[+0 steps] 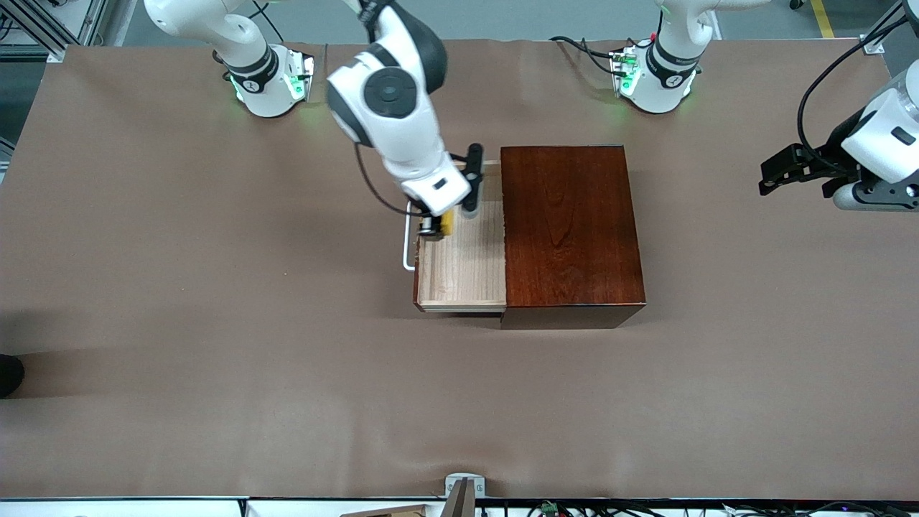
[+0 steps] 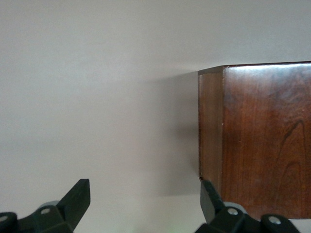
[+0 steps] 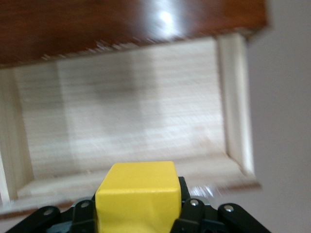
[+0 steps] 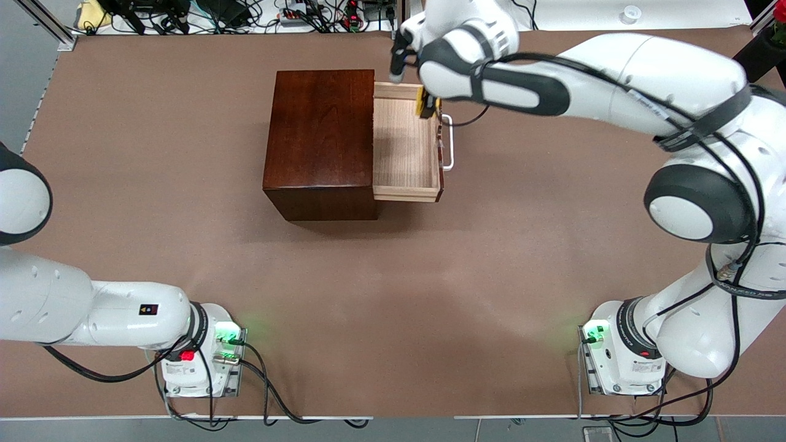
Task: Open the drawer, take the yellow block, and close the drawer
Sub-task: 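Lift the block with the right gripper while the left gripper reaches the handle, then push the drawer shut with the left gripper while the right gripper carries the block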
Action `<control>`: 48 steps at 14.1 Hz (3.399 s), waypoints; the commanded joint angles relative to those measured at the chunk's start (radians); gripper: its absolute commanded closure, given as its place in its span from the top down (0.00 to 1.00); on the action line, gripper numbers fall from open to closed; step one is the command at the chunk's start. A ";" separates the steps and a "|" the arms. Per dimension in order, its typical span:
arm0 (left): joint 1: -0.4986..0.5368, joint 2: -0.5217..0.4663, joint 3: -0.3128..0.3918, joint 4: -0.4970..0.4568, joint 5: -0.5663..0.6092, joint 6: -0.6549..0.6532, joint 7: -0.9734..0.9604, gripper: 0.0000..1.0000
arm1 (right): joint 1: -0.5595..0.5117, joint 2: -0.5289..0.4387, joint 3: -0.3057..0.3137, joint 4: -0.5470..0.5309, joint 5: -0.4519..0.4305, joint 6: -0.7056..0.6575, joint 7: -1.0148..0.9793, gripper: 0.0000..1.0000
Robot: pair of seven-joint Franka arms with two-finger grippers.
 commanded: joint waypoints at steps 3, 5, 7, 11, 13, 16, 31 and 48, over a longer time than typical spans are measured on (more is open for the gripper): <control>-0.033 0.044 -0.096 0.055 0.006 0.002 -0.007 1.00 | -0.191 -0.077 0.014 -0.017 -0.017 -0.037 0.138 0.00; -0.049 0.066 -0.174 0.063 0.006 0.003 -0.009 1.00 | -0.286 -0.093 0.015 -0.014 -0.017 -0.042 0.162 0.00; -0.082 0.108 -0.246 0.097 0.008 0.003 -0.081 1.00 | -0.377 -0.097 0.014 -0.017 -0.018 -0.052 0.162 0.00; -0.177 0.177 -0.320 0.121 0.012 0.080 -0.057 1.00 | -0.511 -0.091 0.014 -0.021 -0.018 -0.092 0.162 0.00; -0.246 0.215 -0.346 0.161 0.014 0.091 0.041 1.00 | -0.581 -0.088 0.012 -0.029 -0.020 -0.097 0.164 0.00; -0.380 0.325 -0.348 0.261 0.014 0.121 0.217 1.00 | -0.708 -0.067 0.012 -0.032 -0.020 -0.112 0.173 0.00; -0.658 0.757 -0.253 0.367 0.015 0.672 0.732 1.00 | -0.830 -0.027 0.014 -0.210 -0.018 -0.024 0.610 0.00; -0.738 0.777 -0.114 0.362 0.077 0.549 0.772 1.00 | -0.818 0.246 0.012 -0.205 -0.023 0.355 0.687 0.00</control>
